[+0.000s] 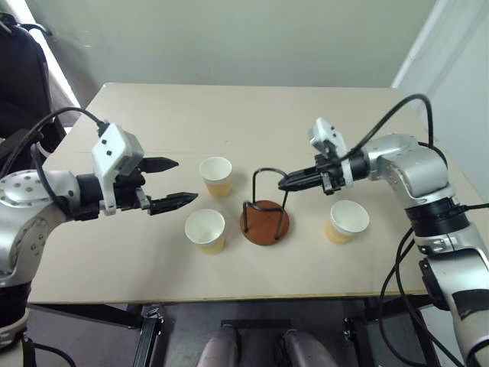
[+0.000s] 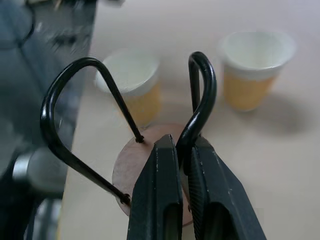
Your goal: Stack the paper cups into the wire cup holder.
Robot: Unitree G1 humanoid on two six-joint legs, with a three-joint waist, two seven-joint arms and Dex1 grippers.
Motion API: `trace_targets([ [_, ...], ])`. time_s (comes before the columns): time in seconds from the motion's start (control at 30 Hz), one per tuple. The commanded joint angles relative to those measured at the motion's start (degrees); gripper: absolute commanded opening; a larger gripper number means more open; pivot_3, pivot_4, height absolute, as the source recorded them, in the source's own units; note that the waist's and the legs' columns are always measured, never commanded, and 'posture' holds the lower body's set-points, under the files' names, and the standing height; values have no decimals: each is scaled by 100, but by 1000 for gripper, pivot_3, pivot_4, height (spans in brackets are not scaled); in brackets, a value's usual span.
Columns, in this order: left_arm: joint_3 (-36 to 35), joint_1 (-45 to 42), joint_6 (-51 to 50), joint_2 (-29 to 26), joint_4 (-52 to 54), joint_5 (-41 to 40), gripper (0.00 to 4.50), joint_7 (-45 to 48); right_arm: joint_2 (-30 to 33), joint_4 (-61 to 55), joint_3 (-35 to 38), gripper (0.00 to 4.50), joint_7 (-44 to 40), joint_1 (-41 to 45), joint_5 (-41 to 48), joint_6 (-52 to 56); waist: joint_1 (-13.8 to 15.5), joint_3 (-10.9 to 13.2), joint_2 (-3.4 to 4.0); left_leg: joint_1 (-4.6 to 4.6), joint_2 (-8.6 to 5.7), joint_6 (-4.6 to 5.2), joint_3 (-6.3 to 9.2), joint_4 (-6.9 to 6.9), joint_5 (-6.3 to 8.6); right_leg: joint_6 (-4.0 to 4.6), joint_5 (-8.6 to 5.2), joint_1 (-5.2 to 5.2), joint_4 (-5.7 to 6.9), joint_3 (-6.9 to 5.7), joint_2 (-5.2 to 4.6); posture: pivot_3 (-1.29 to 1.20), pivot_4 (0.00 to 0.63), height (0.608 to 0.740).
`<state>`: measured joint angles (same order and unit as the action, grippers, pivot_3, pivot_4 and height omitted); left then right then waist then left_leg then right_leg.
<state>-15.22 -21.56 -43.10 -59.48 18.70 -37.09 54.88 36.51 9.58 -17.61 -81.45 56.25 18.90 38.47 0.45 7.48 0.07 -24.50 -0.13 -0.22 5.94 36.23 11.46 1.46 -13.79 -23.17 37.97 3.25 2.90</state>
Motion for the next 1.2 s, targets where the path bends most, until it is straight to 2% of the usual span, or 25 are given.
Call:
trace_targets([
  [0.03, -111, -106, 9, -31, 157, -87, 4500, -4, 79, 122, -126, 25, -524, 294, -133, -556, -6, 0, 0, 0, 0, 0, 0, 0, -2, 2, 3, -1, 0, 0, 0, 0, 150, 740],
  [0.5, -450, 240, -232, -88, 472, -248, 4500, -210, -484, 1091, -256, 25, -689, 565, -640, -1277, -13, 0, 0, 7, 3, -10, 0, -8, -9, 12, 7, -4, 7, -2, 0, 0, 150, 740],
  [0.8, -497, 287, -269, -112, 513, -280, 4500, -264, -535, 1093, -326, 25, -730, 450, -860, -1502, -13, 0, 0, 9, 4, -12, 0, -9, -10, 18, 9, -4, 9, -3, 0, 0, 150, 740],
  [0.93, -483, 263, -271, -122, 498, -292, 4500, -269, -533, 1071, -333, 1042, -777, 410, -904, -1552, -13, 0, 0, 8, 4, -13, 0, -10, -9, 19, 9, -4, 8, -3, 0, 0, 150, 740],
  [1.2, -457, 205, -236, -110, 446, -333, 4500, -229, -523, 1093, -298, 3894, -715, 392, -1024, -1639, -13, 0, 0, 9, 4, -14, 0, -10, -10, 20, 9, -4, 9, -3, 0, 0, 150, 740],
])
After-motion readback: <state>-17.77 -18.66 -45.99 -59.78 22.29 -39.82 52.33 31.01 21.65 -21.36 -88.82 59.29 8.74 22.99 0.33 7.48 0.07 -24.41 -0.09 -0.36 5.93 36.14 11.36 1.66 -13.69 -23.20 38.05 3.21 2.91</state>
